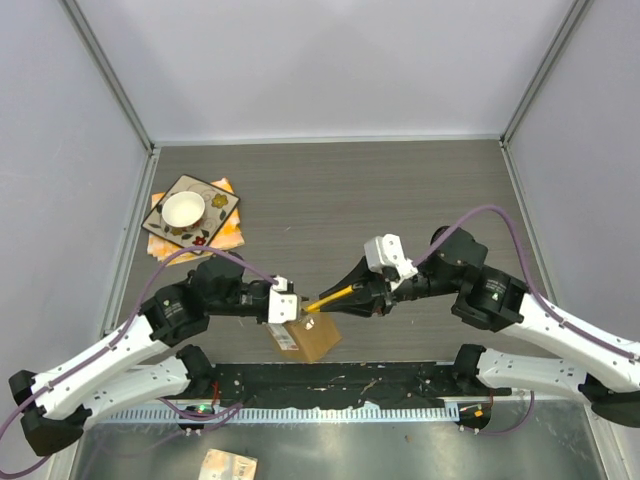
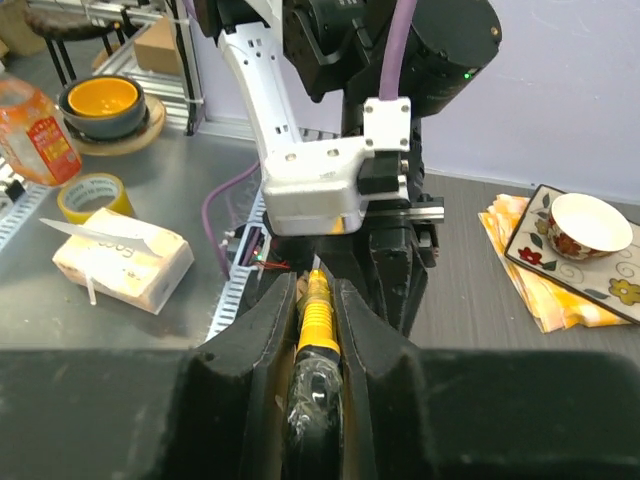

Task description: Unpack the express box

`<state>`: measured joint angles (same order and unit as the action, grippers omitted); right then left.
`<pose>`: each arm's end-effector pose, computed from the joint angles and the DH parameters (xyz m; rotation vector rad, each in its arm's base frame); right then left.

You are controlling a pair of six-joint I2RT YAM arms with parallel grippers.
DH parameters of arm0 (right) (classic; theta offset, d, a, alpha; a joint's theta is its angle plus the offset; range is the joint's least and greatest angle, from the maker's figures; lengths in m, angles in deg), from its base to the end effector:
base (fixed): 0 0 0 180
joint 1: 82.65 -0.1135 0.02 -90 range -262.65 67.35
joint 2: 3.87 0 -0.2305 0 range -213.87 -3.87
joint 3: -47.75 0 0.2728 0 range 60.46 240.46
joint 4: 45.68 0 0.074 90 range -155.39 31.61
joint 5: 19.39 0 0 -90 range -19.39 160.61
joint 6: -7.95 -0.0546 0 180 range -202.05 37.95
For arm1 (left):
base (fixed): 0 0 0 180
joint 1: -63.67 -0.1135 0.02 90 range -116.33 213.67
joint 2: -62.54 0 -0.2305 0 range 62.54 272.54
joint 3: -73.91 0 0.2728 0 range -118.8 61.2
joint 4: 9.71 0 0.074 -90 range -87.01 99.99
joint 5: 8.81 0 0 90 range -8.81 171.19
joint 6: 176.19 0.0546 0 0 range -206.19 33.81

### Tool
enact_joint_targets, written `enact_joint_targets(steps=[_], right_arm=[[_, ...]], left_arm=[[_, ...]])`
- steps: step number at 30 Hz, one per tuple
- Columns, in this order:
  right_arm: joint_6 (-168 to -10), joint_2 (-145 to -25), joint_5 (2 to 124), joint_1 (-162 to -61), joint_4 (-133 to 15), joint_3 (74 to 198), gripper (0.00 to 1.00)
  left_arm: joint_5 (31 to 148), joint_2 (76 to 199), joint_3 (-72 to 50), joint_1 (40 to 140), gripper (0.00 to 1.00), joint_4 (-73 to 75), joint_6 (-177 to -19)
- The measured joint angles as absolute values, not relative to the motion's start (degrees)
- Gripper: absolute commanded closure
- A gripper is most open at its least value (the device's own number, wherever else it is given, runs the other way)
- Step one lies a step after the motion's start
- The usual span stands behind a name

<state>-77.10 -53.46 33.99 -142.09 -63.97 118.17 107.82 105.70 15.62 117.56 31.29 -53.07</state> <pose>0.0956 0.2260 0.3912 -1.3042 1.0458 1.2209 0.1132 -0.1968 0.2888 1.6064 1.2579 -0.6977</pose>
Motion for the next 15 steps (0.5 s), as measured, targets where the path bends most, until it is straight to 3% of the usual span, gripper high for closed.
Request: enact_joint_targets(steps=[15], right_arm=[[-67.13,-55.25,34.17,-143.45,-74.27,126.87,0.99]], left_arm=[[121.30,100.67,15.60,116.25,1.00,26.81,-62.45]])
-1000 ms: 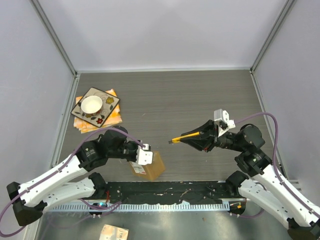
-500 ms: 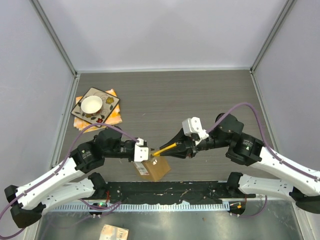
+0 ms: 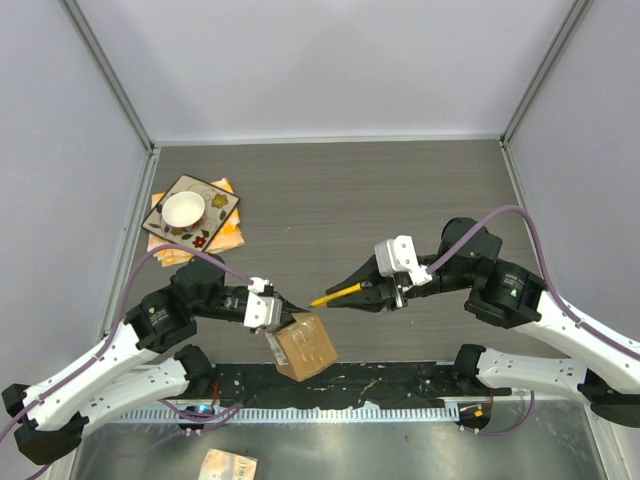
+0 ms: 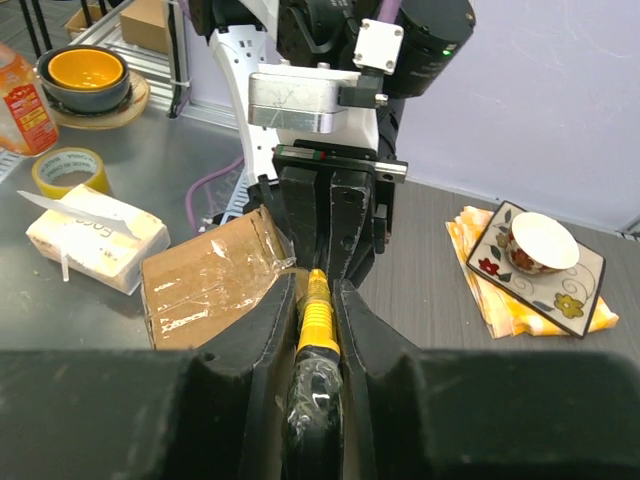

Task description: Unpack the express box

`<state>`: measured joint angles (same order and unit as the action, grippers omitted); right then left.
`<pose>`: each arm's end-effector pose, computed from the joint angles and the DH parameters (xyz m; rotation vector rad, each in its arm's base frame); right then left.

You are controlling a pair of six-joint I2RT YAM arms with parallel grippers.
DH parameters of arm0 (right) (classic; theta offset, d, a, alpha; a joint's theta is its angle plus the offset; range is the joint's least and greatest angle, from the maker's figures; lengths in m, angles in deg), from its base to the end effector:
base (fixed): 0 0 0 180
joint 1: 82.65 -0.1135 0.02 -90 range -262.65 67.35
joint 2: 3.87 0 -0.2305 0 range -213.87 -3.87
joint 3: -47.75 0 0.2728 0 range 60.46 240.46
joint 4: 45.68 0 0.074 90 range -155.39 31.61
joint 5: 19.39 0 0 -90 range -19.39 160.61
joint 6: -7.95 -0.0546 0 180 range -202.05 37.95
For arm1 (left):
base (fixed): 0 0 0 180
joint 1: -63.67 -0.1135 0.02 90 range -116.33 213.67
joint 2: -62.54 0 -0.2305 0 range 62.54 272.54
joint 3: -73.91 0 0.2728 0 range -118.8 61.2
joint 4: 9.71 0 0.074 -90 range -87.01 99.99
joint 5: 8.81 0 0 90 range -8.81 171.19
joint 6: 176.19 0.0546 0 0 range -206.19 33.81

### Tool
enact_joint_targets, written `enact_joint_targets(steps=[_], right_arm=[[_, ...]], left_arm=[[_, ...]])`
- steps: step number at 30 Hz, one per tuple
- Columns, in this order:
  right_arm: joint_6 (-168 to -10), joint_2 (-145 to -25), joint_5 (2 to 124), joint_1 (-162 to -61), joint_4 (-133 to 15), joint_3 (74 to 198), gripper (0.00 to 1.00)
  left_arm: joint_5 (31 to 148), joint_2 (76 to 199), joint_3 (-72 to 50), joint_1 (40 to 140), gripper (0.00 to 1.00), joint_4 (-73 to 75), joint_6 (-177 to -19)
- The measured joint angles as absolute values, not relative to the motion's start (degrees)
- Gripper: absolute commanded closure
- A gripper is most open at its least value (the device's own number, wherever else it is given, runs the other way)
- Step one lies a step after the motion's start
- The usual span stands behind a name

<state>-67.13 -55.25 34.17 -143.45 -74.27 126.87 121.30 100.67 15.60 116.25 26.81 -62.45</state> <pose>0.0866 0.2214 0.4188 -1.4067 0.9549 1.1113 0.0971 -0.1848 0.3174 1.5297 1.1340 -0.9920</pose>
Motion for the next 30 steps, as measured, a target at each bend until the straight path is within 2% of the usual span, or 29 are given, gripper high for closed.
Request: enact_joint_targets(steps=[14,30], right_arm=[[-68.84,-56.36,27.08,-145.17,-71.38,127.57,0.99],[-68.62,-60.08,28.55,-148.61,-70.73,128.22,0.99]], left_arm=[[123.38,101.35,17.45,116.16,1.00,22.17,-63.34],[124.47,101.94,18.28,116.14,1.00,19.92,-63.52]])
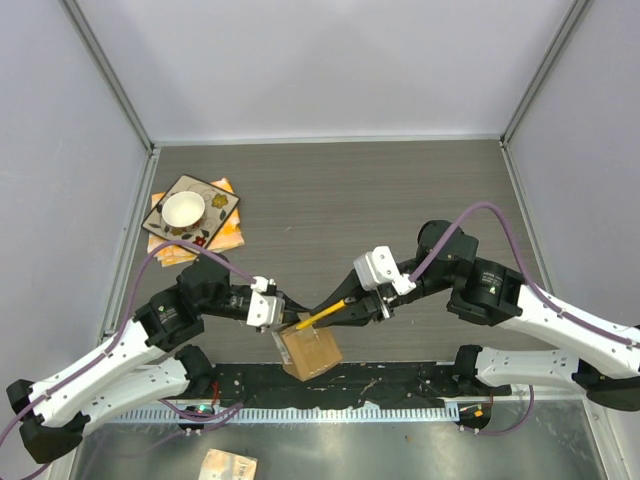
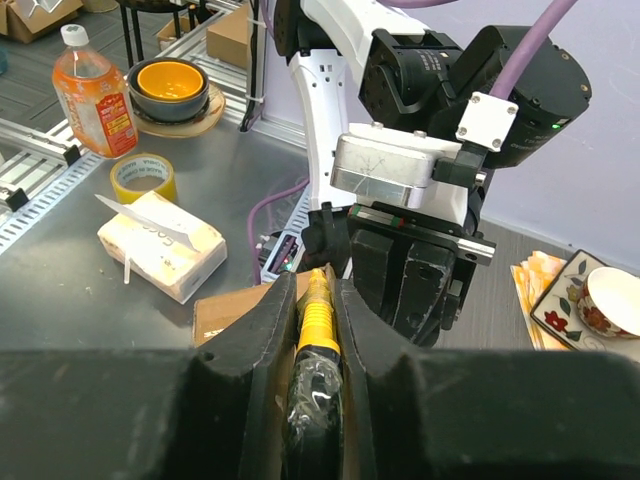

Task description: Unpack the express box

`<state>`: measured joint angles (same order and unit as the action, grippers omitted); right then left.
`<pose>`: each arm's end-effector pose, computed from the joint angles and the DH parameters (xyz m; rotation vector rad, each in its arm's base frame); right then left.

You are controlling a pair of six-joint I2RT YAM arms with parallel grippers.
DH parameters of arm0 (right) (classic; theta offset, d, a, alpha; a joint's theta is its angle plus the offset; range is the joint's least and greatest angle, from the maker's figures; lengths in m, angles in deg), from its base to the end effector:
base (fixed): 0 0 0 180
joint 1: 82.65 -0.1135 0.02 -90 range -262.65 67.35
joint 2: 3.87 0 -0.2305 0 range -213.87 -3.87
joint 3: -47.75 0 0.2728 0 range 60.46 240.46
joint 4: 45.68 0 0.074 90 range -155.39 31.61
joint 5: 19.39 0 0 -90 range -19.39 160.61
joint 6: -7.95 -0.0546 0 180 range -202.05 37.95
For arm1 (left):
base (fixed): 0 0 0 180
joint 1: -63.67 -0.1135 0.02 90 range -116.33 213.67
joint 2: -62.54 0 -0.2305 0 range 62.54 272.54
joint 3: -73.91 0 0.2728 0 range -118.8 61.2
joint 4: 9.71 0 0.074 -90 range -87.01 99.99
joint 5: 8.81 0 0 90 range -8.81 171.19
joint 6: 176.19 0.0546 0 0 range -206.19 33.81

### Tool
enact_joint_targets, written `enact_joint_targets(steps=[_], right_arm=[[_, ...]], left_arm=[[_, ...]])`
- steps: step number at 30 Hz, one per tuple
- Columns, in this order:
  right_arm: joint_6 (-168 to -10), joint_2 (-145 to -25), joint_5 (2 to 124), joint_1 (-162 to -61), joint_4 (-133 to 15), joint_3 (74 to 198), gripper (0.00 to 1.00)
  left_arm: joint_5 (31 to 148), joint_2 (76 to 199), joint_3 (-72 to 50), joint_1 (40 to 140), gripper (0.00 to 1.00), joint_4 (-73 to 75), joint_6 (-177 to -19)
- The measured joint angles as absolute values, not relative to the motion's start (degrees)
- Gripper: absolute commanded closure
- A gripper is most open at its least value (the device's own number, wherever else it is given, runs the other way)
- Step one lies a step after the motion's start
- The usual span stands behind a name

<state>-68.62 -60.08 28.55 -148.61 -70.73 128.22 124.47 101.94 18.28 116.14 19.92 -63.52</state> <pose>0.0705 0.2478 0.4156 -1.5121 0.8568 1.2696 0.1010 -0.1929 0.3097 1.5255 1.0695 -1.0427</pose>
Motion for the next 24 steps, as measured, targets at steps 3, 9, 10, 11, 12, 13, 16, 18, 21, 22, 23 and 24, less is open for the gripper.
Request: enact_joint_targets(steps=[3,9,10,11,12,13,16,18,21,22,23,24], right_arm=[[-68.31,-60.15,29.75,-149.02,-70.70,128.22,0.99],[-67.05,-60.76,31.61,-149.94,-70.95,128.40,0.99],[-66.94,-60.93,31.74,-150.05,-70.95,128.42,0.99],[-66.83,-61.13,31.83,-150.11,-71.16,128.49,0.99],[-66.72,-61.28,31.96,-150.22,-71.40,128.62,0.99],[-66.63,-61.39,32.05,-150.33,-71.60,128.73,0.99],[-66.06,-61.68,32.29,-150.55,-72.39,129.27,0.99],[-65.76,-61.94,32.42,-150.73,-73.15,129.82,0.99],[-65.41,-62.20,32.57,-150.79,-73.92,130.34,0.99],[-65.25,-62.29,32.59,-150.79,-74.16,130.47,0.99],[-65.06,-62.42,32.64,-150.81,-74.49,130.69,0.99],[-64.77,-62.55,32.70,-150.84,-74.95,130.98,0.99]], left_arm=[[124.98,101.70,18.28,116.14,1.00,19.92,-63.52],[125.63,101.26,18.28,116.09,1.00,19.90,-63.78],[125.74,101.26,18.28,116.07,1.00,19.90,-63.78],[125.83,101.26,18.28,116.05,1.00,19.92,-63.78],[125.83,101.26,18.28,116.03,1.00,19.94,-63.78],[125.85,101.26,18.28,116.03,1.00,19.94,-63.80],[125.85,101.26,18.28,116.03,1.00,19.94,-63.87],[125.87,101.21,18.28,116.03,1.00,19.94,-63.93],[125.87,101.11,18.28,115.85,1.00,19.97,-63.98],[125.87,101.08,18.28,115.74,1.00,19.97,-64.06],[125.87,101.08,18.28,115.63,1.00,19.97,-64.24],[125.85,101.08,18.28,115.59,1.00,19.97,-64.46]])
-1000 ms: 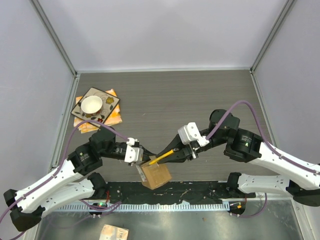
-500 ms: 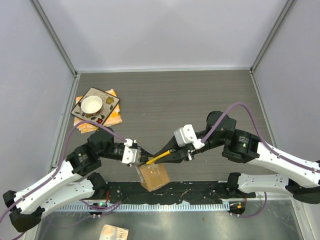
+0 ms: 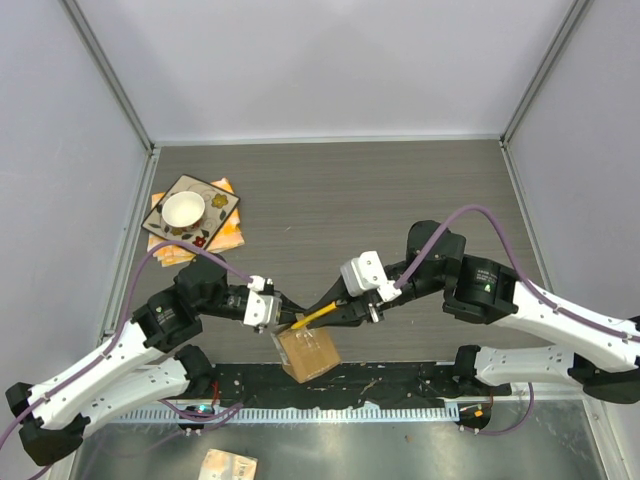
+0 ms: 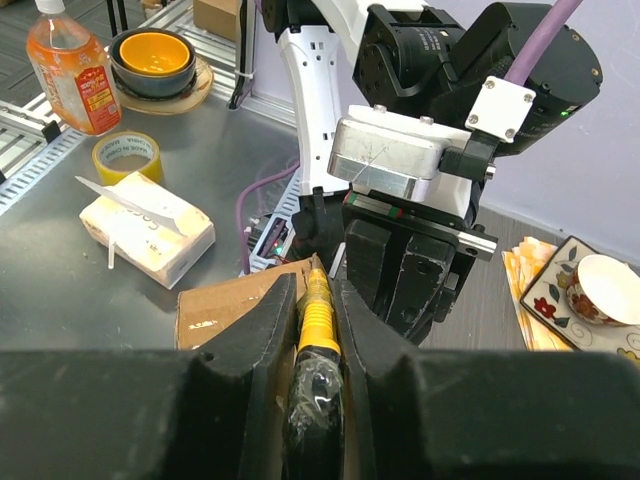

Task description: Unpack the express box

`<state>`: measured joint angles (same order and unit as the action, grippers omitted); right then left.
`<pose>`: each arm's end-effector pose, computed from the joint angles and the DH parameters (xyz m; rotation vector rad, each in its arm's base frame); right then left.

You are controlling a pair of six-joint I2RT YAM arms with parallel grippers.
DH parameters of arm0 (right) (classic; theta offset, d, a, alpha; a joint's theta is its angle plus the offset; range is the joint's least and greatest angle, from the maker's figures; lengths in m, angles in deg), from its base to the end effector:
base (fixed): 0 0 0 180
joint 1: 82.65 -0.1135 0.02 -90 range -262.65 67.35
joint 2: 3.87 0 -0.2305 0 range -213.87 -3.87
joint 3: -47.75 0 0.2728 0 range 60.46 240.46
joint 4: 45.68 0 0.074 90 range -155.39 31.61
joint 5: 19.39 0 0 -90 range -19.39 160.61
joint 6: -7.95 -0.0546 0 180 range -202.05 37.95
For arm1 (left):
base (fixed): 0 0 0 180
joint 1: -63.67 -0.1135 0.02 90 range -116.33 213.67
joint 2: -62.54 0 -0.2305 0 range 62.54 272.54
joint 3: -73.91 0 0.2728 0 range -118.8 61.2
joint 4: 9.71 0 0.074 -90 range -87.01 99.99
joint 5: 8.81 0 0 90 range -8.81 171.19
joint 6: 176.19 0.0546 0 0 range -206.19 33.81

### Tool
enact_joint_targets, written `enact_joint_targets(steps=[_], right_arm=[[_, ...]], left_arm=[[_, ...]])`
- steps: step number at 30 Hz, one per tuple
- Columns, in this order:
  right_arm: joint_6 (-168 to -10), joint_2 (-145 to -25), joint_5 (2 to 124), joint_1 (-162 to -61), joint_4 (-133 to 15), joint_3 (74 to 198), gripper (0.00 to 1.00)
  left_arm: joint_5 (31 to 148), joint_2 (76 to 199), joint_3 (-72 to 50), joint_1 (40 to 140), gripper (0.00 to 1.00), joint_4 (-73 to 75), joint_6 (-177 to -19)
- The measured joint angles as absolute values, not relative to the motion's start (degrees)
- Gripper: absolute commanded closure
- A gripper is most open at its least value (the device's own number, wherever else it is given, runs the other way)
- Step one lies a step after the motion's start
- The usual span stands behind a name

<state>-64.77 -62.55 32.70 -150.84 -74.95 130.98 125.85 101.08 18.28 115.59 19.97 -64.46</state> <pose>0.0673 0.2585 0.4141 -1.5491 0.8841 1.2004 0.0997 -0.1894 0.3127 1.5187 1.0617 -1.0653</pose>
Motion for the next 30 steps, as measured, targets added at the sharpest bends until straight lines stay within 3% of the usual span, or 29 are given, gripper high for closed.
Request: enact_joint_targets(steps=[18,30], right_arm=[[-57.98,-69.28,39.15,-153.72,-87.95,138.56,0.99],[-58.00,-66.18,44.77,-155.49,-91.62,138.65,0.99]], left_arm=[[126.29,102.81,18.28,114.19,1.00,20.01,-67.39],[126.27,102.88,18.28,113.12,1.00,19.94,-67.84]])
